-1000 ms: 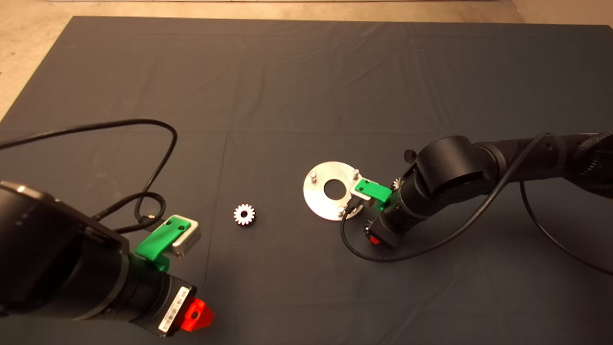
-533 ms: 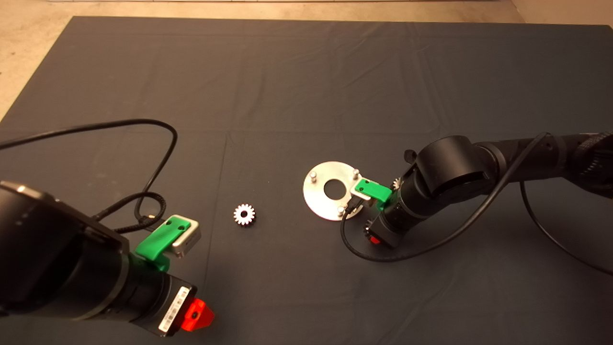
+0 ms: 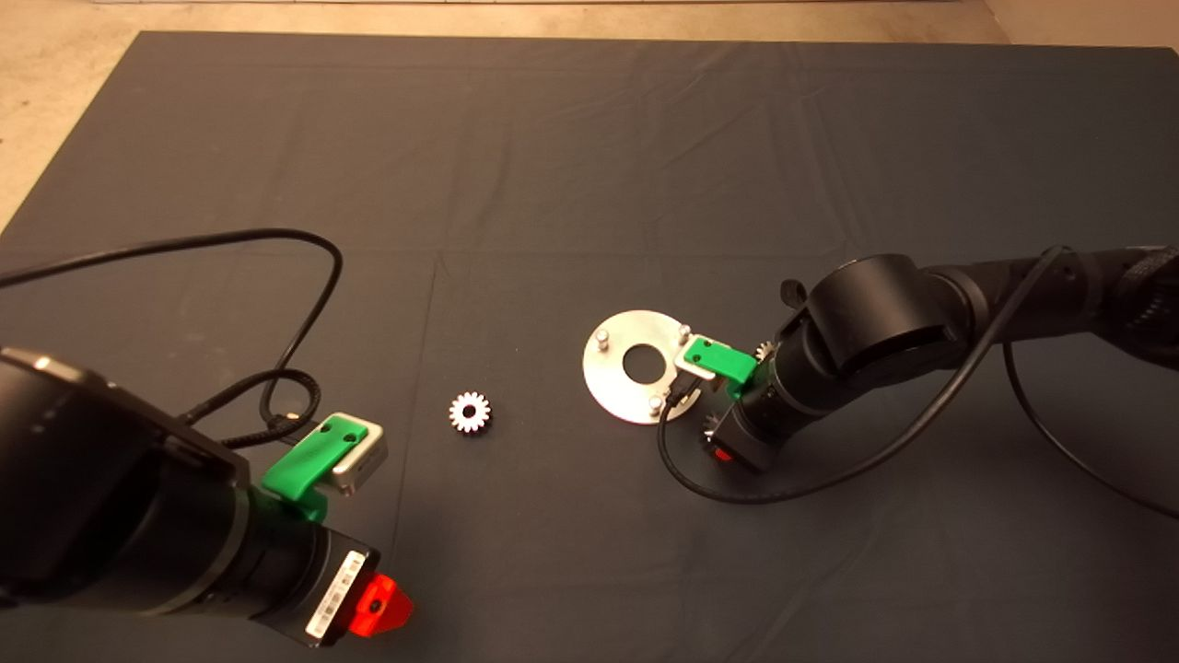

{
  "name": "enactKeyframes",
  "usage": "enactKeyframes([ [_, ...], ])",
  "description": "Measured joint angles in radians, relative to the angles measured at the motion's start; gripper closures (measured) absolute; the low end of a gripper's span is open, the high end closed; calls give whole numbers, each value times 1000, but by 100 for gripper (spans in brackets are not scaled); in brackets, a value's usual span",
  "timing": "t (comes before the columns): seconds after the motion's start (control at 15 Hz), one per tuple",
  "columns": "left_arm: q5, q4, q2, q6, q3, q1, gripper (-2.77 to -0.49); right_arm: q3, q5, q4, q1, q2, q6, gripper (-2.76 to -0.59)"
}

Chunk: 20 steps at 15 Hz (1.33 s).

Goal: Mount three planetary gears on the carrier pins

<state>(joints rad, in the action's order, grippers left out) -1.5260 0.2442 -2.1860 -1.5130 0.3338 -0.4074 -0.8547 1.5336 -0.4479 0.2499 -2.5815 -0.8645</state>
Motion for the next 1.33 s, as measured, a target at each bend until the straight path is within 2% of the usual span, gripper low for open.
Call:
enactKeyframes([
  [0.13, 0, 0, 0, 0, 0, 0, -275, 11, 0, 0, 35, 0, 0, -83],
  [0.47, 0, 0, 0, 0, 0, 0, -275, 38, 2, 9, 76, -15, 0, -84],
  [0.8, 0, 0, 0, 0, 0, 0, -275, 47, 0, 19, 99, -64, 0, -83],
  [0.93, 0, 0, -1, 0, 0, 0, -275, 45, 1, 21, 99, -85, 0, -84],
  [1.33, 0, 0, -3, 0, 0, 0, -275, -8, 0, 25, 105, -149, 0, -83],
])
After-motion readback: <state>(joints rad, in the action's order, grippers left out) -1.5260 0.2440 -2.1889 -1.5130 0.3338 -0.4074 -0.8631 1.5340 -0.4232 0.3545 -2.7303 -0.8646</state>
